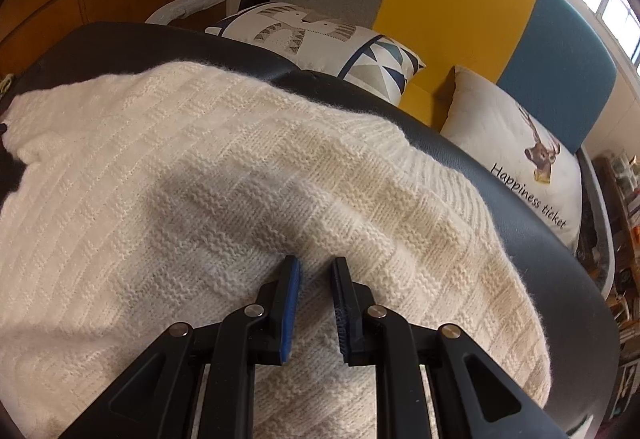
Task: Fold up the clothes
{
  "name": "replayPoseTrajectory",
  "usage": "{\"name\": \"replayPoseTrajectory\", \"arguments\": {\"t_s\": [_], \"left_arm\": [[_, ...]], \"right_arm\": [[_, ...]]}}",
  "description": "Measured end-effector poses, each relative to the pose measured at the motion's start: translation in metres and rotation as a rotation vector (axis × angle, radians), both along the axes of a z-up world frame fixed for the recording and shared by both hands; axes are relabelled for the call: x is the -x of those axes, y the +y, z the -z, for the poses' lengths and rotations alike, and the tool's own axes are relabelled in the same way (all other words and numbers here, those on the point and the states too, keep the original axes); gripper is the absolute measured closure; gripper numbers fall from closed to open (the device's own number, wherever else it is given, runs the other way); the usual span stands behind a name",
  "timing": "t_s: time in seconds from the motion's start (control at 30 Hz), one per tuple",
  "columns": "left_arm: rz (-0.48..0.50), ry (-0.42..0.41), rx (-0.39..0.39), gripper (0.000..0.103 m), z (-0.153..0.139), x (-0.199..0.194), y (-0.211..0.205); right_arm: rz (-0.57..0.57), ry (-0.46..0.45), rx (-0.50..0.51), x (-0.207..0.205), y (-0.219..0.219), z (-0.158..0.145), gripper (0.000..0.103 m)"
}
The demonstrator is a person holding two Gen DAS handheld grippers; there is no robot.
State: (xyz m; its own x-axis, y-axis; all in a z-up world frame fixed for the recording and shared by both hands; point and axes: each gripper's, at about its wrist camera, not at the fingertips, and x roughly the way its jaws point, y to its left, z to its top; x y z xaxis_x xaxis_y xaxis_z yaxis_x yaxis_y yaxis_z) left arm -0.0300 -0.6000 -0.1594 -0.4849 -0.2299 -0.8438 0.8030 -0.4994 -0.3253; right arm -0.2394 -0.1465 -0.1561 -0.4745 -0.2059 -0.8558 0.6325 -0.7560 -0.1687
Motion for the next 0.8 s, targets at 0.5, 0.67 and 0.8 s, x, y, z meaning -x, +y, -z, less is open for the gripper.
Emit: {"name": "replayPoseTrajectory", "arguments": {"t_s": [0.5, 0.67, 0.8], "left_arm": [[0.185, 0.115, -0.061, 0.093, -0.069, -0.024, 0.003], [0.204, 0.026, -0.072, 0.093, -0.025, 0.017, 0.014], [0.141, -0.032, -0.066, 0.094, 0.004, 0.027, -0.004]], "right_arm": [[-0.106, -0.052, 0.108, -0.013, -0.040, -0.041, 0.087], [-0.103, -0.110, 0.099, -0.001, -0.076, -0.026, 0.087], [-0.076, -0.126, 0.074, 0.013, -0.092, -0.010, 0.087]]}}
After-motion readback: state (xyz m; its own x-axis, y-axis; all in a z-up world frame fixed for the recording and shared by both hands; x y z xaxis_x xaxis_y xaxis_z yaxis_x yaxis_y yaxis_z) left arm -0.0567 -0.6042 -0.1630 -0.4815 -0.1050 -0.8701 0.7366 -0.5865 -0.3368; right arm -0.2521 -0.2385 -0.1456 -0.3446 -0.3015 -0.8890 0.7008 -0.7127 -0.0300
